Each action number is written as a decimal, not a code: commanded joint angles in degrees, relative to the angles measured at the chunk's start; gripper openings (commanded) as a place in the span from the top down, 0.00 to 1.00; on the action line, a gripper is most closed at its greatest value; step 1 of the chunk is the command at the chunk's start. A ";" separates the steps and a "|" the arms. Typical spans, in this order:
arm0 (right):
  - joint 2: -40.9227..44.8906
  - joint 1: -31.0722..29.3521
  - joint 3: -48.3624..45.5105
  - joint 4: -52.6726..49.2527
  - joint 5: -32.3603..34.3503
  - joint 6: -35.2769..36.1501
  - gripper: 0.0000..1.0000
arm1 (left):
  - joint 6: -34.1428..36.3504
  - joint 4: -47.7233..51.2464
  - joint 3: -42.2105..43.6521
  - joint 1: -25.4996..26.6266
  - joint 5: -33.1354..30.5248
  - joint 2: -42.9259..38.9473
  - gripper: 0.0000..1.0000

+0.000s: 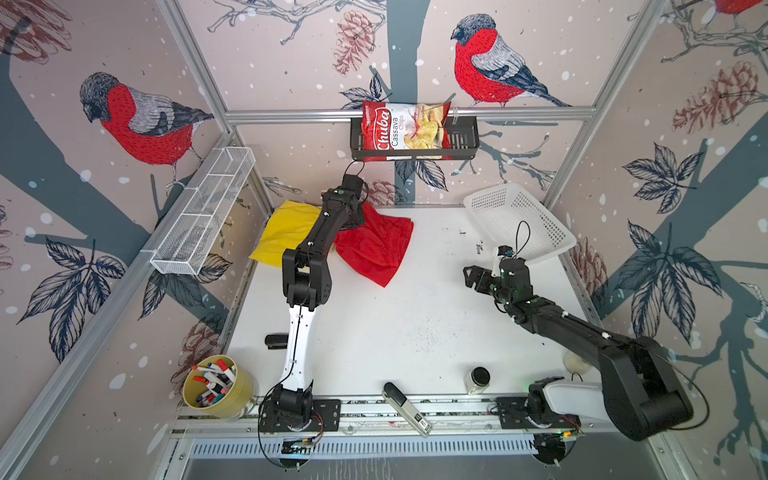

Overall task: Fold and stack the shorts
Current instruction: 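Carry the red shorts onto the yellow shorts with the left gripper while the right withdraws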

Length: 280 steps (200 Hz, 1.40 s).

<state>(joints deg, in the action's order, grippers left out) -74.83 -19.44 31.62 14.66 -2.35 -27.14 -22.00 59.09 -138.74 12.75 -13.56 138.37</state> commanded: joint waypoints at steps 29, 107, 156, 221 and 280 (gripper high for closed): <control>-3.61 -0.02 1.06 2.35 -2.30 -1.16 0.07 | 3.53 6.86 -3.62 -3.15 -13.84 -2.80 1.00; -5.86 0.02 1.26 3.17 -3.45 -1.61 0.08 | 5.53 4.06 -7.23 -4.84 -14.49 -6.73 1.00; -6.92 0.00 1.43 3.49 -4.05 -1.88 0.08 | 6.22 2.72 -8.77 -4.85 -13.58 -7.64 1.00; -8.73 -0.03 1.65 3.98 -4.74 -2.29 0.08 | 6.04 1.67 -9.96 -6.21 -17.66 -10.87 1.00; -8.78 0.04 1.96 3.54 -5.05 -2.05 0.09 | 4.61 -4.08 4.23 -14.97 -25.68 -8.13 1.00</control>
<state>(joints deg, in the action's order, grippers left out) -84.12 -19.42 33.19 17.32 -7.44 -28.84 -16.58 59.37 -139.68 0.93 -35.18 128.99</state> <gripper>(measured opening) 0.912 0.056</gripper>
